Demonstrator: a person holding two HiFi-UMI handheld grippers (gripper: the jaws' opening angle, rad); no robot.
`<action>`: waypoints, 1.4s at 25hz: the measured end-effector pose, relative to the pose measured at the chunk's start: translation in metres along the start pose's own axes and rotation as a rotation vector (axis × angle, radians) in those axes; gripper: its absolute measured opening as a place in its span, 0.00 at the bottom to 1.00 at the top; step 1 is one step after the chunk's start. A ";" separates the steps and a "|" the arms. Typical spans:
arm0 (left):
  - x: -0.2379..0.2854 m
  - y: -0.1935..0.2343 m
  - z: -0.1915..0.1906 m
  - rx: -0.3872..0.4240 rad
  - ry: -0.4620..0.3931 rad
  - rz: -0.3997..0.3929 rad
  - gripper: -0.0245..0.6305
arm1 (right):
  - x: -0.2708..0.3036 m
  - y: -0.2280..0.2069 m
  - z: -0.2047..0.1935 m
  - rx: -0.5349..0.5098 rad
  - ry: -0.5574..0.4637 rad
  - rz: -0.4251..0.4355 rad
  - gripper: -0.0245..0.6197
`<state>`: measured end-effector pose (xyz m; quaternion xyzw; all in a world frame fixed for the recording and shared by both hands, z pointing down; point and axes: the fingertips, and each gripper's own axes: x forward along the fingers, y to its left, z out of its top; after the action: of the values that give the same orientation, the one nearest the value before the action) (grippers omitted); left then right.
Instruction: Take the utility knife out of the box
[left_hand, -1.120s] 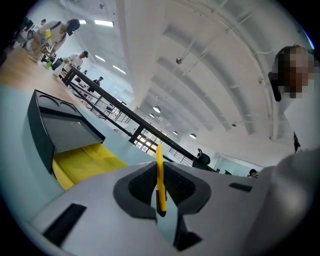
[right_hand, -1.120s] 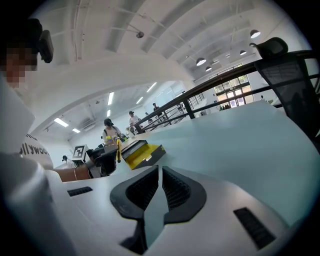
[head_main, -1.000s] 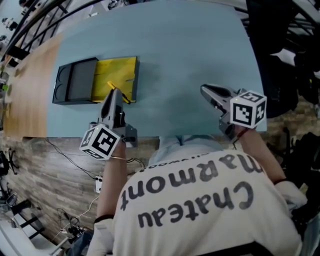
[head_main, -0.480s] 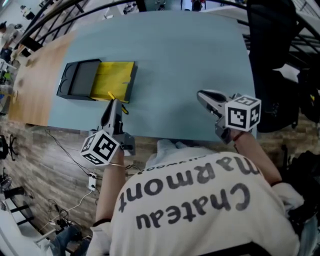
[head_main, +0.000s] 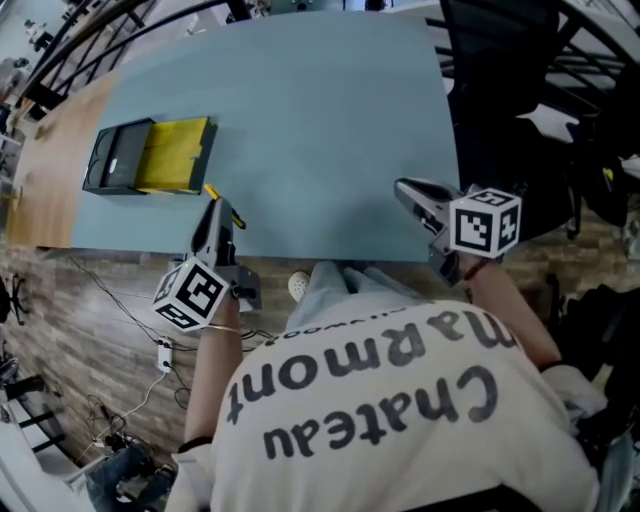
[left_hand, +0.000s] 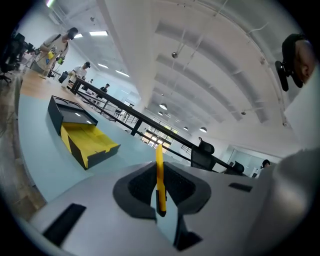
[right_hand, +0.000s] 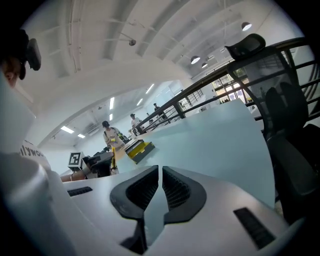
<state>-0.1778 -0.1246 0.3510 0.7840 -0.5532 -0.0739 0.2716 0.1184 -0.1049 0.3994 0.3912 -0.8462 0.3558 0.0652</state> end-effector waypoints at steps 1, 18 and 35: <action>-0.003 -0.007 -0.006 -0.001 -0.002 0.004 0.10 | -0.007 -0.003 -0.005 0.001 0.007 0.004 0.11; -0.057 -0.082 -0.092 0.008 0.018 0.081 0.10 | -0.067 -0.026 -0.056 -0.076 0.086 0.101 0.11; -0.068 -0.079 -0.088 0.005 0.004 0.137 0.10 | -0.073 -0.030 -0.062 -0.131 0.097 0.126 0.11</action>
<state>-0.1012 -0.0134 0.3728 0.7451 -0.6052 -0.0522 0.2753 0.1795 -0.0329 0.4335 0.3144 -0.8865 0.3215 0.1088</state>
